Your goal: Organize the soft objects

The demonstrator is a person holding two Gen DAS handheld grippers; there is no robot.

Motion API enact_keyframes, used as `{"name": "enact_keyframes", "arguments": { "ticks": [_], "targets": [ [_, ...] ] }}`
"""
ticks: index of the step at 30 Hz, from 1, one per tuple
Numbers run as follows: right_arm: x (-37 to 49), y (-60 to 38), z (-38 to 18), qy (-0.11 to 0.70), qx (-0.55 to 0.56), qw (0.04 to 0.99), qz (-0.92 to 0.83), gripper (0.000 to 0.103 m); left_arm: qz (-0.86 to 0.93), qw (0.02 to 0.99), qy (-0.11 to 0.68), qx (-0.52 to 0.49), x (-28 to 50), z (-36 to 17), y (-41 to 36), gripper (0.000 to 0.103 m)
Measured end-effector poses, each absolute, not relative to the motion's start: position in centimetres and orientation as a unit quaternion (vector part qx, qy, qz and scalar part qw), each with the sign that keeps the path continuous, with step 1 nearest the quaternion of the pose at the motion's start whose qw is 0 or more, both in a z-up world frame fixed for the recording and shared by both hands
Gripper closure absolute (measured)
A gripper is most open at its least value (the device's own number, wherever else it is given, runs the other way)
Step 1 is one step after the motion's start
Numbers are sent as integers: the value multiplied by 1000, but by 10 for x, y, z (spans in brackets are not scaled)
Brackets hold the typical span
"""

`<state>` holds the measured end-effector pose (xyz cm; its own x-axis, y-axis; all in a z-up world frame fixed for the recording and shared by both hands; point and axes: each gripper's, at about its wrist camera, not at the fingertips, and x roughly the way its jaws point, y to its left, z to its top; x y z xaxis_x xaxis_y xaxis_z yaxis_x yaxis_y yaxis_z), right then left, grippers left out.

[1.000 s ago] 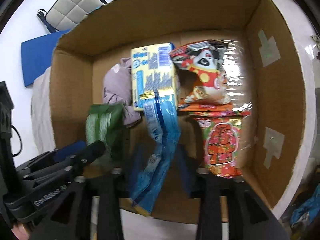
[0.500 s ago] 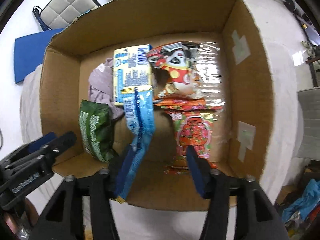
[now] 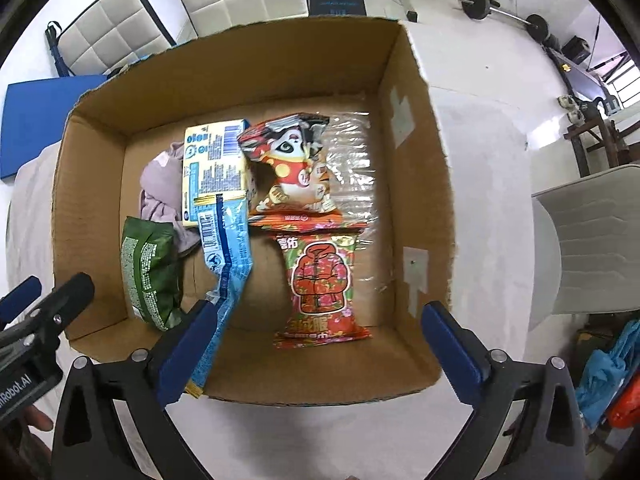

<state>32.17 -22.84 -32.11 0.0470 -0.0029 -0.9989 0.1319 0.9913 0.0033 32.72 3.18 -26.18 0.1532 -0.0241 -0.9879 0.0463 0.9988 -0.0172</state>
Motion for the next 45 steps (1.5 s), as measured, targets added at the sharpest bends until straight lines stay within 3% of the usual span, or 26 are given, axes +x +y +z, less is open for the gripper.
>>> {"name": "enact_keyframes", "arguments": {
  "ticks": [9, 31, 45],
  "targets": [
    [307, -232, -273, 656, 45, 752, -46, 0, -16, 782, 623, 17, 312, -228, 26, 4],
    [147, -228, -58, 532, 54, 845, -16, 0, -48, 855, 517, 2, 169, -44, 33, 4],
    [83, -215, 21, 497, 39, 867, -8, 0, -36, 874, 484, -6, 115, 12, 52, 4]
  ]
}}
